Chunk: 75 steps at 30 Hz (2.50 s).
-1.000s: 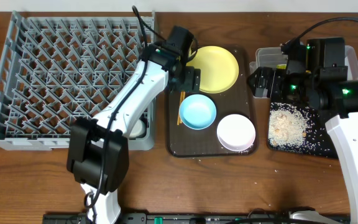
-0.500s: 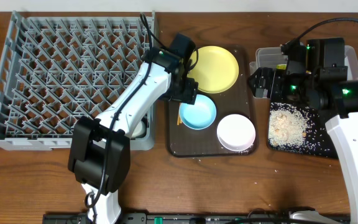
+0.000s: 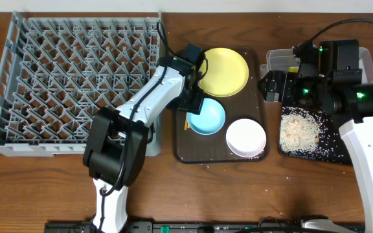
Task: Sort waste into correct bins and load items into the dishwasher
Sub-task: 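Grasp blue bowl rim with left gripper, then lift blue bowl and carry it to back of dish rack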
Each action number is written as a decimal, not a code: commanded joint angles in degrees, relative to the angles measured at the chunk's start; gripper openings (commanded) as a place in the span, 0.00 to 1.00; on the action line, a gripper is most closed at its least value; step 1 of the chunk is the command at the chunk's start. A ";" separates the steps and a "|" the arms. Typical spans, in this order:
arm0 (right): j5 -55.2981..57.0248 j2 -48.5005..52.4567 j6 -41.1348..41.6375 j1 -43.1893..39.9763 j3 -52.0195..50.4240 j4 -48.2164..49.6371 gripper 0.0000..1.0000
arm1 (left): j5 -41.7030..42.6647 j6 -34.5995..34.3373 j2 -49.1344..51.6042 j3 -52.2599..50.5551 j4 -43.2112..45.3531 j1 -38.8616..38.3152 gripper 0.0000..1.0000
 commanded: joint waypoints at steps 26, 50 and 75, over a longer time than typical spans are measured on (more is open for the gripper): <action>1.05 0.07 -0.76 -0.31 0.20 -0.50 0.98 | 0.55 0.81 0.46 -3.56 2.51 -2.01 0.15; 1.05 0.07 -0.76 -0.31 0.20 -0.50 0.99 | -17.49 0.74 -18.56 -0.07 -3.13 -0.66 0.07; 1.05 0.07 -0.76 -0.31 0.20 -0.50 0.99 | -66.49 29.07 -6.19 -0.20 54.82 5.84 0.07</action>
